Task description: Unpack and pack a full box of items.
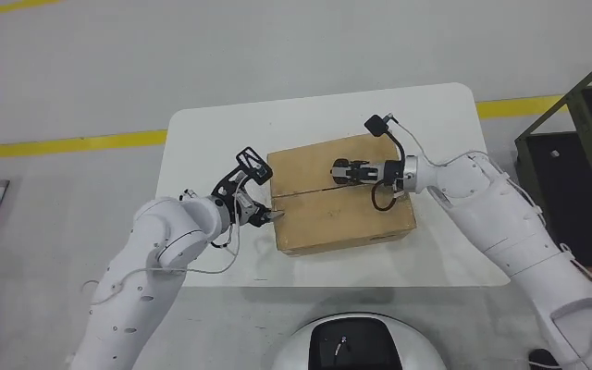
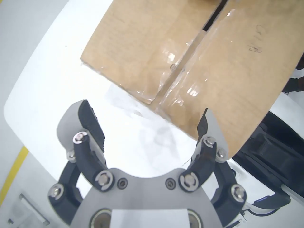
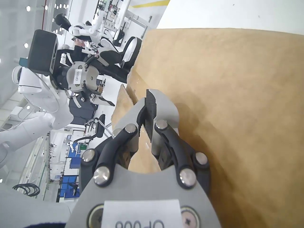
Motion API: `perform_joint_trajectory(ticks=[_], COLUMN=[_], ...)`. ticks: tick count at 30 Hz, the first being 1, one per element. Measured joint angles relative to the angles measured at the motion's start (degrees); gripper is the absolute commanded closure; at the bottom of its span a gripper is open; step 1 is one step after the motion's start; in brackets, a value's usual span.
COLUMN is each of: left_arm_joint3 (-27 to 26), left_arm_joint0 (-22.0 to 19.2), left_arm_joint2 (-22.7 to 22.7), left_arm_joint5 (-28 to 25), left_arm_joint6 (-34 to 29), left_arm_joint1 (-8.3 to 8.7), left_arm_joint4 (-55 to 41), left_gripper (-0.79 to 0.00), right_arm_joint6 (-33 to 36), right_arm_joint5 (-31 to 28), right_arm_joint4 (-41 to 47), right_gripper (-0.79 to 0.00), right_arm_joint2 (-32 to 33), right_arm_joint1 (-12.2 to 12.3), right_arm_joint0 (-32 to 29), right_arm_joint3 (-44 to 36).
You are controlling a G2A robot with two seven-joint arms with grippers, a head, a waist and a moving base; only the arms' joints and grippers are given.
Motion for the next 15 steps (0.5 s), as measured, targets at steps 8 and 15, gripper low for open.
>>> perform_joint_trajectory(ticks=[8, 15], left_arm_joint3=[0.3, 1.5], left_arm_joint0=[9.0, 12.8], left_arm_joint2=[-7.7, -3.6], left_arm_joint5=[2.6, 2.8], left_arm_joint6=[-2.9, 2.3], left_arm_joint1=[2.03, 1.49], left_arm_joint4=[4.0, 10.2], left_gripper=[-0.785, -0.785], right_arm_joint6=[0.2, 0.3], right_arm_joint5=[-1.1, -0.9], right_arm_joint4=[1.0, 0.8], right_gripper=[0.0, 0.0], right_arm_joint2=[-0.9, -1.9], right_arm_joint1=[-0.7, -1.3], right_arm_joint0=[1.6, 3.0], right_arm_joint3=[2.5, 4.5])
